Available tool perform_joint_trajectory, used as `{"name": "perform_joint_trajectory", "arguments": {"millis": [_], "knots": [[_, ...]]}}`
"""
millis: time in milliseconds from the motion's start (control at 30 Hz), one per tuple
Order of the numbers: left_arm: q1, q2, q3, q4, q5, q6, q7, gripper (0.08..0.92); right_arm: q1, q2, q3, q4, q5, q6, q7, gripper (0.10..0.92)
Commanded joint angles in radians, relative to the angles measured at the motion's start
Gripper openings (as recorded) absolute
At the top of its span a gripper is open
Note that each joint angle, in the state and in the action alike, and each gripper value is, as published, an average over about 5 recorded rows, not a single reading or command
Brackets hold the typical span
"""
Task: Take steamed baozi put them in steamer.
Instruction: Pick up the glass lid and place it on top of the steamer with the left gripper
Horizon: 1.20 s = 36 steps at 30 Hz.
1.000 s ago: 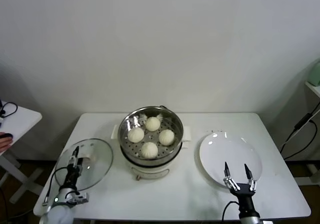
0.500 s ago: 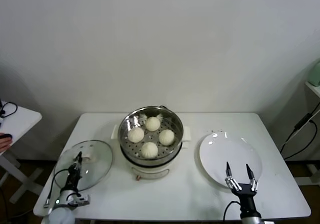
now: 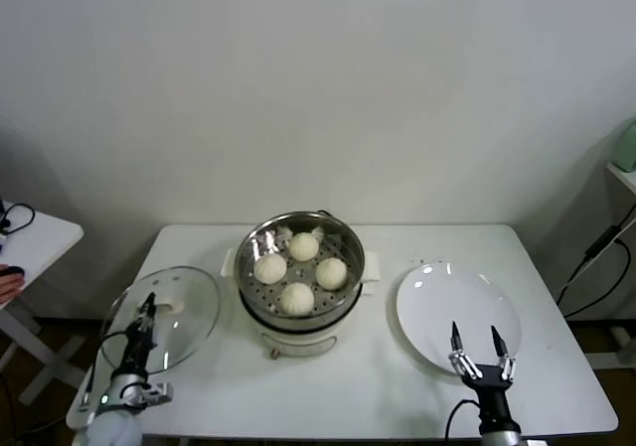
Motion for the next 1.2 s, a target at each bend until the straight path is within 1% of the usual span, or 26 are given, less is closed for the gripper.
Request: {"name": "perform_joint_trajectory", "arguments": {"millis": [33,267,633,767,1000,1200], "knots": [[0.035,0.048,-0.002,-0.163,-0.060,0.017,0.030,0.135,0.001,-0.003,0.000,-0.005,-0.002,-0.002,-0.002,0.823],[0.028,0.078,0.002,-0.193,-0.079,0.041,0.061,0.135,-0.003,-0.011,0.001,-0.029,-0.042,-0.038,0.000,0.823],[0.014,0.141,0.008,-0.225,-0.118,0.066,0.140,0.135,-0.017,-0.018,-0.004,-0.037,-0.058,-0.043,-0.014,0.823],[0.010,0.164,0.016,-0.236,-0.145,0.073,0.176,0.135,-0.022,-0.017,-0.006,-0.035,-0.064,-0.043,-0.018,0.823],[0.015,0.215,0.033,-0.282,-0.230,0.108,0.263,0.135,-0.028,-0.020,-0.004,-0.032,-0.068,-0.042,-0.024,0.823],[0.009,0.250,0.047,-0.332,-0.284,0.166,0.303,0.135,-0.029,-0.020,-0.005,-0.032,-0.071,-0.043,-0.026,0.823]]}}
